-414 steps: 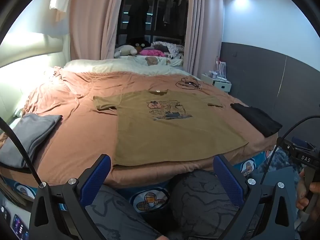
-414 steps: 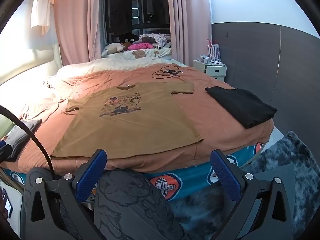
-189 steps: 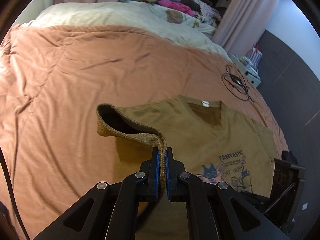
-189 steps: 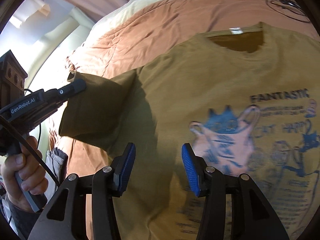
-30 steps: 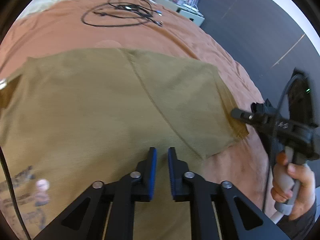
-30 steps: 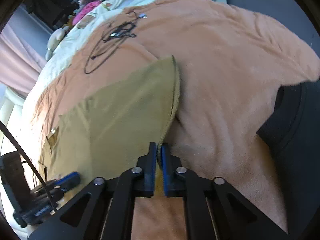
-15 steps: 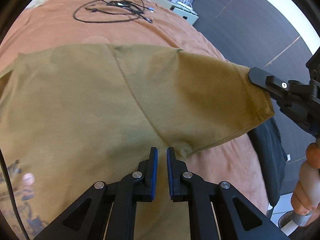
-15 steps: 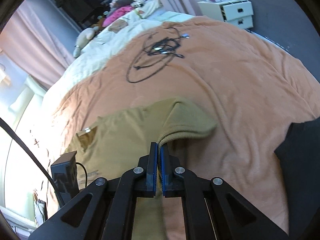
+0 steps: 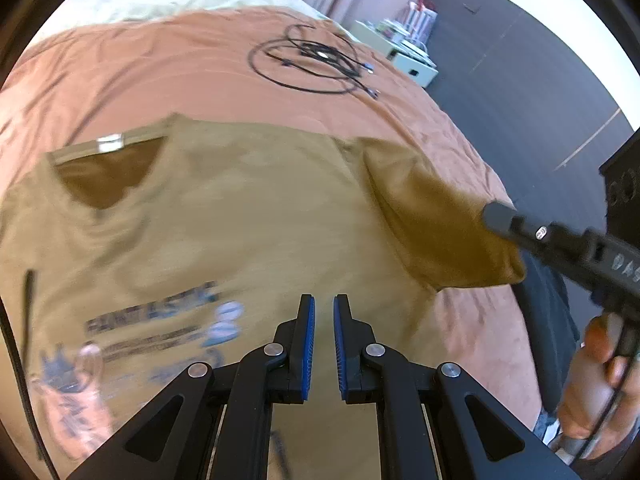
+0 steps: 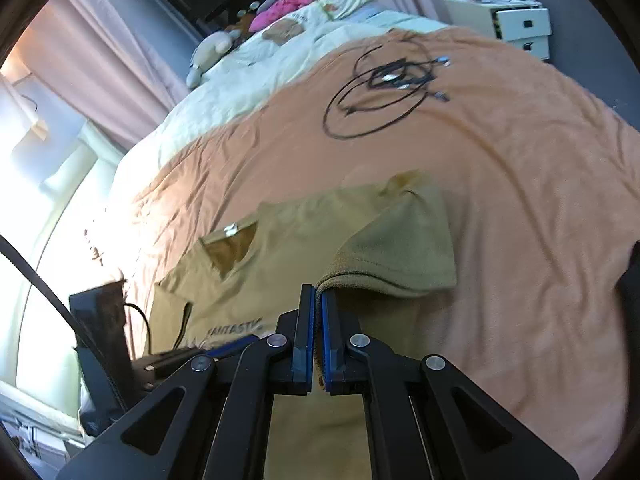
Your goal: Fold small clothes
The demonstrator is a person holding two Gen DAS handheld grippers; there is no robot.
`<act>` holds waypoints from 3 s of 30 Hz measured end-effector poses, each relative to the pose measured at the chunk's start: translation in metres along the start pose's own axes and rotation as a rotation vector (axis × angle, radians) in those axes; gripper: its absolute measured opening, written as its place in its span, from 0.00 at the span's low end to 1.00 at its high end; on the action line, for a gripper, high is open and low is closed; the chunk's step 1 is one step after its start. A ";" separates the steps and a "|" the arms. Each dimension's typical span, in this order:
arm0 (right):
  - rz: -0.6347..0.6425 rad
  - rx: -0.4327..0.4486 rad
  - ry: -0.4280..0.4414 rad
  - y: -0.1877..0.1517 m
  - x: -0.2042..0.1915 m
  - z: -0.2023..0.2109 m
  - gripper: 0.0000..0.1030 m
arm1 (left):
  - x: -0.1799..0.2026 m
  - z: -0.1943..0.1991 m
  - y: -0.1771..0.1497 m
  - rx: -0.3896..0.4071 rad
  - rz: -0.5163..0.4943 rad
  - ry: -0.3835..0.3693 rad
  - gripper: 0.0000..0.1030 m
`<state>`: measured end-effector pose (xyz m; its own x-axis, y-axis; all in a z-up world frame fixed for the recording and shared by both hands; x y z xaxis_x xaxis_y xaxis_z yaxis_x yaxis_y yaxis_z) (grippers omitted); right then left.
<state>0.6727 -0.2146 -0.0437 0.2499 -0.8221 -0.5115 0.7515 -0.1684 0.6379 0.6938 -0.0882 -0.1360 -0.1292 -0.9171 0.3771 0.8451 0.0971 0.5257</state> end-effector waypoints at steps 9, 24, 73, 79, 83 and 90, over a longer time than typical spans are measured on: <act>-0.025 -0.108 0.014 -0.029 -0.007 -0.037 0.05 | -0.037 0.039 -0.007 0.010 0.027 0.067 0.11; -0.093 -0.051 -0.119 -0.032 0.061 -0.015 0.46 | -0.006 -0.011 -0.012 -0.032 -0.060 0.061 0.50; -0.115 -0.031 -0.220 -0.053 0.106 0.009 0.23 | 0.067 -0.109 0.006 -0.053 -0.243 0.124 0.45; -0.117 -0.016 -0.215 -0.052 0.106 0.017 0.23 | 0.057 -0.115 0.005 -0.046 -0.241 0.171 0.06; -0.098 -0.011 -0.191 -0.045 0.097 0.012 0.23 | 0.044 -0.096 0.016 -0.032 -0.228 0.169 0.05; -0.059 -0.021 -0.174 -0.038 0.079 -0.008 0.23 | 0.008 -0.063 0.041 0.008 -0.192 0.213 0.05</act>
<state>0.6687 -0.2690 -0.1132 0.0967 -0.8933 -0.4390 0.7749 -0.2092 0.5964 0.7597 -0.1159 -0.1594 -0.1741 -0.9794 0.1023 0.8117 -0.0839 0.5780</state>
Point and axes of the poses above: each gripper's, at about its wrist camera, not at the fingertips, and z roughly against the way its jaws point, x to its right, y to its top, the point moved 5 cm from there along -z, roughly the way its jaws point, and after that the axes turned 5 degrees about x, right-handed, at the moved point
